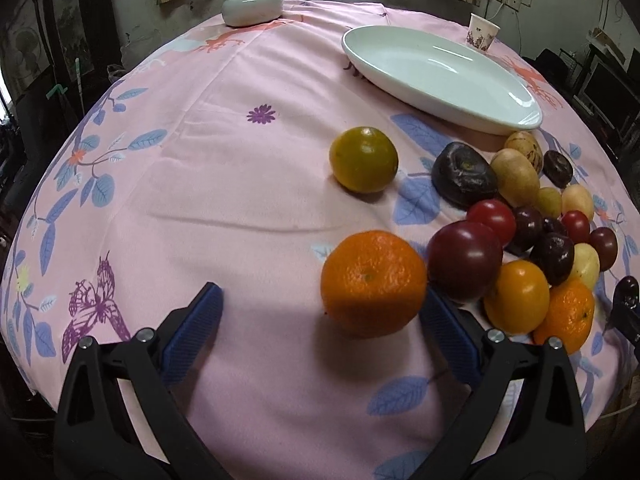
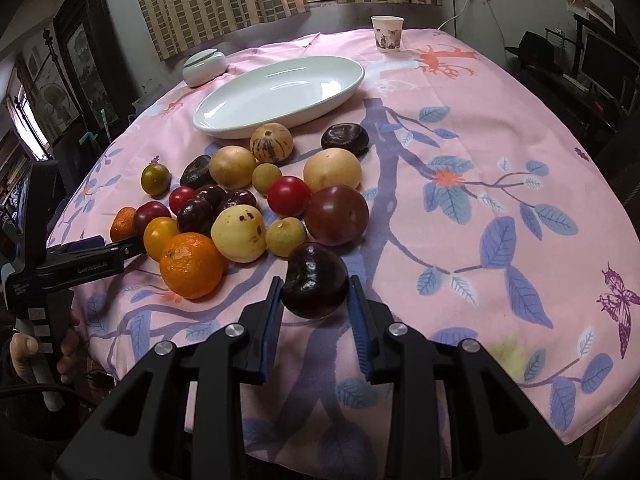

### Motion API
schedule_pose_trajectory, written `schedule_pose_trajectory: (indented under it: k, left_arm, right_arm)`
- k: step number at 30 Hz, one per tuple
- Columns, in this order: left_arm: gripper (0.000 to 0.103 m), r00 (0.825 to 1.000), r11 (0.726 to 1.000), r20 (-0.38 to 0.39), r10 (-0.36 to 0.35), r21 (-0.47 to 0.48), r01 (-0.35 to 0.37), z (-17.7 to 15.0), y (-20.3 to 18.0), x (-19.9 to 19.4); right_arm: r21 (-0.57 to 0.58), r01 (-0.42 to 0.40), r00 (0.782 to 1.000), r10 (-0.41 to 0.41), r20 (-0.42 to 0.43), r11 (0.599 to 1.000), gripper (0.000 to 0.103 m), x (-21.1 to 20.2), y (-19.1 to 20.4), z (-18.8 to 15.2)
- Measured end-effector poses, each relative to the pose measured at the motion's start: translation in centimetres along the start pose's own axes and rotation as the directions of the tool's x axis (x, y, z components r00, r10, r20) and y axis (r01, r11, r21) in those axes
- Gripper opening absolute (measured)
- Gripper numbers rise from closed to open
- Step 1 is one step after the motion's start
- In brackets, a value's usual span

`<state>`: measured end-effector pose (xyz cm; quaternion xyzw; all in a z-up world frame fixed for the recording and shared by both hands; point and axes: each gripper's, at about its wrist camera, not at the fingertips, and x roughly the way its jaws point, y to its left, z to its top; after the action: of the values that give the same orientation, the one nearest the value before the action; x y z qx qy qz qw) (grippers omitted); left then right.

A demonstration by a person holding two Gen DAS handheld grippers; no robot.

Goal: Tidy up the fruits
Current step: 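Grasp the orange with the left tool while the right tool grasps a dark plum, then carry the orange and dark plum over the white plate and release both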

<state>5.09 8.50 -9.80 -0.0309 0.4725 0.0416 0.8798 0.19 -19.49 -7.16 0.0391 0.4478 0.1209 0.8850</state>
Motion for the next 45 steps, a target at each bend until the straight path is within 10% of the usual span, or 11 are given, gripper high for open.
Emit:
schedule_pose_trajectory:
  k: [4, 16, 25, 30, 36, 45]
  left_arm:
    - [0.044, 0.998, 0.998, 0.023, -0.053, 0.03, 0.052, 0.5, -0.6, -0.6]
    - [0.044, 0.985, 0.986, 0.047, -0.165, 0.04, 0.163, 0.2, -1.1, -5.1]
    - [0.044, 0.971, 0.97, 0.138, -0.192, 0.175, 0.167, 8.4, -5.1, -8.8]
    - [0.044, 0.978, 0.978, 0.16, -0.132, 0.183, 0.102, 16.9, -7.3, -4.8]
    - [0.044, 0.994, 0.99, 0.058, -0.089, 0.116, 0.082, 24.8, -8.4, 4.9]
    - [0.045, 0.986, 0.988, -0.11, -0.123, 0.08, 0.133, 28.0, -9.4, 13.8]
  right_arm:
    - [0.002, -0.004, 1.0, 0.004, -0.008, 1.0, 0.033, 0.1, 0.2, 0.0]
    - [-0.035, -0.048, 0.998, 0.05, 0.038, 0.998, 0.033, -1.1, 1.8, 1.9]
    - [-0.157, -0.093, 0.986, 0.113, 0.119, 0.983, 0.033, -2.1, 4.3, 10.8]
    - [-0.195, -0.079, 0.987, 0.104, 0.12, 0.978, 0.033, 2.3, 4.1, 18.8]
    - [-0.148, -0.122, 0.991, 0.112, -0.075, 0.981, 0.033, 14.3, 2.2, 27.1]
    - [-0.128, -0.111, 0.975, 0.083, -0.208, 0.986, 0.033, 22.7, 1.3, 29.7]
